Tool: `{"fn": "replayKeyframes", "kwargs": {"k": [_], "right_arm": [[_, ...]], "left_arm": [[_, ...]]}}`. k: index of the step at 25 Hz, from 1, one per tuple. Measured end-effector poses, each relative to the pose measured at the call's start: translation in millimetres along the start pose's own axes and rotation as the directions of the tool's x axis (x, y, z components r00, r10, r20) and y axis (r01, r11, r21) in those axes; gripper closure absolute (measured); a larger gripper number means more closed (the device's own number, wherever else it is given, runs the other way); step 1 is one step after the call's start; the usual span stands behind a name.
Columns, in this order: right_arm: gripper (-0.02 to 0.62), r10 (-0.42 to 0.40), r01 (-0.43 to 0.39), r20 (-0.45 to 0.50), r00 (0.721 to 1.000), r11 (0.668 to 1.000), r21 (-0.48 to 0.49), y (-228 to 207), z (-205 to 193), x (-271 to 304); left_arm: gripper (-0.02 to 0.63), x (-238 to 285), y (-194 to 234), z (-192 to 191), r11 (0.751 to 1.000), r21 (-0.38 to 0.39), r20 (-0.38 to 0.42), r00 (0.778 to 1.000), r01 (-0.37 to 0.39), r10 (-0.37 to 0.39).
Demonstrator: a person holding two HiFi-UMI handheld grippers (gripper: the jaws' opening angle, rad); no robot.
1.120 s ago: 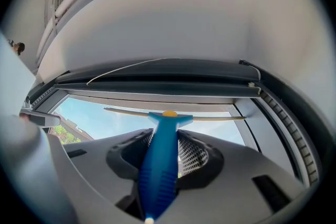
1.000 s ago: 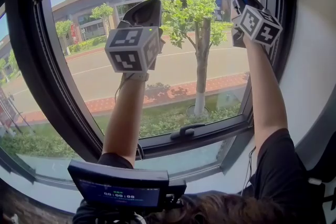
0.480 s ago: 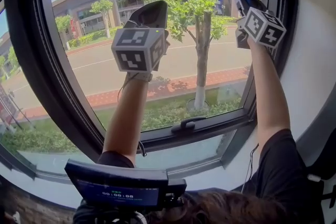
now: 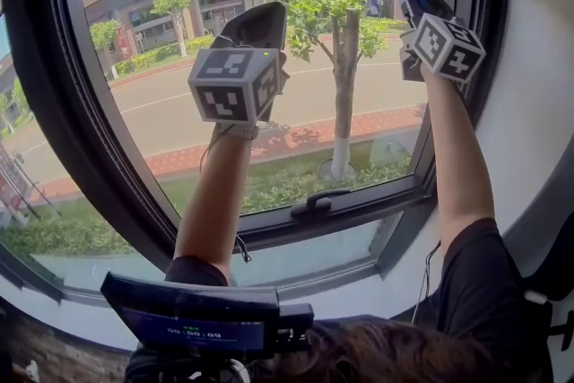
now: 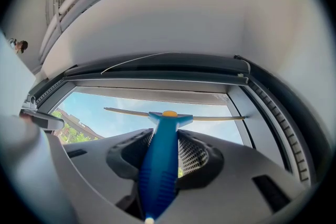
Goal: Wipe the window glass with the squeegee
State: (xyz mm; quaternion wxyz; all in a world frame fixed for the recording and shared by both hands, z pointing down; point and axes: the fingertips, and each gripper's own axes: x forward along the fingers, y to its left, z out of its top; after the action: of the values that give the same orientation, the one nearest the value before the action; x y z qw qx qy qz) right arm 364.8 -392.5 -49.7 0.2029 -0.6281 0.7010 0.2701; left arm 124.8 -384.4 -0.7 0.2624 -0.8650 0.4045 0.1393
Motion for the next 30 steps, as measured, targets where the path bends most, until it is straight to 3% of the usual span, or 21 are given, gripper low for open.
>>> {"fn": "replayKeyframes", "kwargs": {"k": [30], "right_arm": [[0.454,0.004,-0.003,-0.033,0.999,1.000,0.011,9,-37,-32]], "left_arm": [[0.604,-28,-4,-50,0.999,-0.046,-0.088,0.996,-0.008,0.004]]}}
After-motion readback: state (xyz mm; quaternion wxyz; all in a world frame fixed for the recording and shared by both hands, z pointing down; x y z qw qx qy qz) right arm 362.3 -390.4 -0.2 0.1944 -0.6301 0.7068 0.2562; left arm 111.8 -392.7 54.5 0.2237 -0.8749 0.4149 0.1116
